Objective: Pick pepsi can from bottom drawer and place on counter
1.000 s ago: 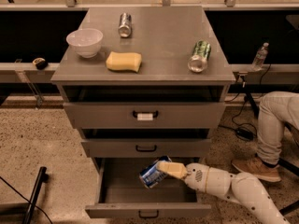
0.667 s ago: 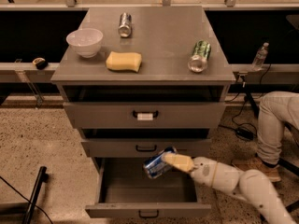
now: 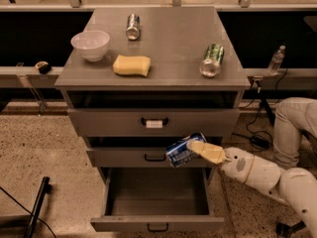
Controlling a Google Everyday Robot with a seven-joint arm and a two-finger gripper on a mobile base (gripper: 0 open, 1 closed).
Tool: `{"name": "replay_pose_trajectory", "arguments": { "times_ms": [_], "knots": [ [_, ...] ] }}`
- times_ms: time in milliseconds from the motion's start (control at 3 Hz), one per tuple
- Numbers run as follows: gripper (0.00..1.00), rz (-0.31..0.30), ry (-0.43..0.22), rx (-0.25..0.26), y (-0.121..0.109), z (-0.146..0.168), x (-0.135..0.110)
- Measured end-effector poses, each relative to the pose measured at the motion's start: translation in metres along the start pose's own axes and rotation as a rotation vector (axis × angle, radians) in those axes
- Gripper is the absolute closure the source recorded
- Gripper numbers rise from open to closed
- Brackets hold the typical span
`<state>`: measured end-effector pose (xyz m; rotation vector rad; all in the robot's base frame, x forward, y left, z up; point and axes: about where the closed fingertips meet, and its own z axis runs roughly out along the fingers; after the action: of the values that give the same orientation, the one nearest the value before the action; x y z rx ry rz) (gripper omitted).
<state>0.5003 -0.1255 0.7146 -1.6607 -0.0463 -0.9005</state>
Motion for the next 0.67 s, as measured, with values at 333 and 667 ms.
{"name": "replay_pose_trajectory", "arguments": {
  "times_ms": [333,667],
  "knots": [
    [1.00,-0.107,0.017,-0.015,-0.054,-0.011,0.050],
    [1.00,-0.181,-0.001,-0.050,-0.089,-0.005,0.078]
  ]
}}
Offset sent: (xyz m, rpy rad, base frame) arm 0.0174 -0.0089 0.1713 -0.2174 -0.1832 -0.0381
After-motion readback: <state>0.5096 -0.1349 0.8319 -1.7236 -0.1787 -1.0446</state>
